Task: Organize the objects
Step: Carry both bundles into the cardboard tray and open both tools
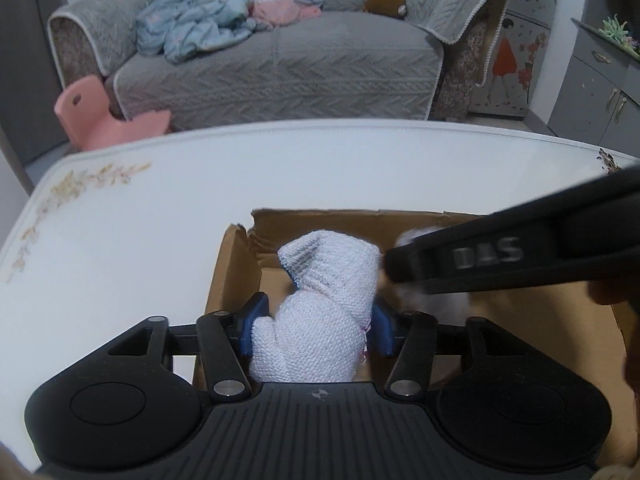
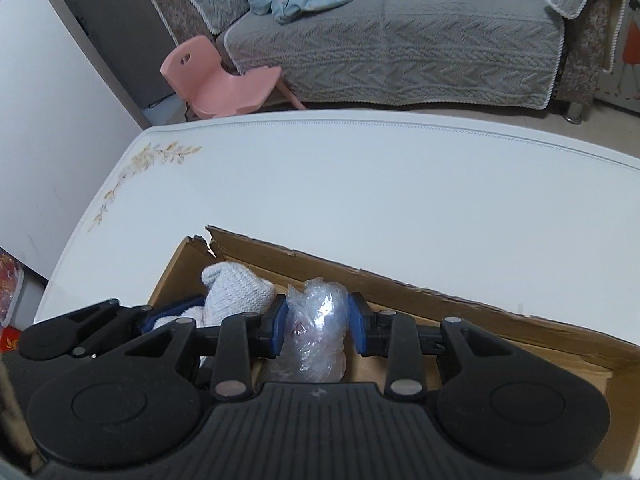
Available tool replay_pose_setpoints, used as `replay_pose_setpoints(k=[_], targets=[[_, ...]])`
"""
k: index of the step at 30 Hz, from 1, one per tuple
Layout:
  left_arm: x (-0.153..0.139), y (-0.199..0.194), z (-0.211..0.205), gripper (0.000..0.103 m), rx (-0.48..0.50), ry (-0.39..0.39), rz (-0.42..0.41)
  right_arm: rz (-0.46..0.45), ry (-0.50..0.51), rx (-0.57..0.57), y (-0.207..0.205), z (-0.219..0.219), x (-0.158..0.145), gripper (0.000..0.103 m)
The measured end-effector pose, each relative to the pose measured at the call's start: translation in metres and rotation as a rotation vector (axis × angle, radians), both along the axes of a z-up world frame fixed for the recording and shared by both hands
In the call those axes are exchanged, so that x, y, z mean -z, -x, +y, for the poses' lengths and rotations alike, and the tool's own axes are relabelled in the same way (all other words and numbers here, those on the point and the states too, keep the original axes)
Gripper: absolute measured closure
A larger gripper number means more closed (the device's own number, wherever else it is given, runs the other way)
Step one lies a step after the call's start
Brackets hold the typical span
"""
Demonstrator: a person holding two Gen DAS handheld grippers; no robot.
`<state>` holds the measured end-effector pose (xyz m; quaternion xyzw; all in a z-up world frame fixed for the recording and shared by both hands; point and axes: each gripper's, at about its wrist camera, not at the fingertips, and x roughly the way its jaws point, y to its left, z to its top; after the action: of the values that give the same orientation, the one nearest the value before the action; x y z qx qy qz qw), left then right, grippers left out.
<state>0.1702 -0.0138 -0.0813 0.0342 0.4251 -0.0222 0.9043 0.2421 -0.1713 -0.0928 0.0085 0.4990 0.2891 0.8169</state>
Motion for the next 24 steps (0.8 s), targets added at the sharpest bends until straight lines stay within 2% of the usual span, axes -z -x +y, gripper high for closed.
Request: replay_pose_setpoints(k=[9, 13, 16, 24], targets=[[-0.007, 0.011, 0.000, 0.032, 0.023, -0.020, -0.018, 0.024, 0.016, -0.009, 0.008, 0.000, -0.001, 0.072], [-0.011, 0.015, 0.003, 0.028, 0.024, -0.003, -0.024, 0.023, 0.010, -0.007, 0.011, -0.001, -0.005, 0.064], [-0.016, 0.019, 0.003, 0.026, 0.021, 0.006, -0.034, 0.026, -0.005, 0.003, 0.012, -0.004, -0.011, 0.053], [-0.029, 0.024, 0.007, 0.023, 0.009, 0.029, -0.028, 0.010, 0.016, -0.007, 0.015, -0.005, -0.029, 0.039]])
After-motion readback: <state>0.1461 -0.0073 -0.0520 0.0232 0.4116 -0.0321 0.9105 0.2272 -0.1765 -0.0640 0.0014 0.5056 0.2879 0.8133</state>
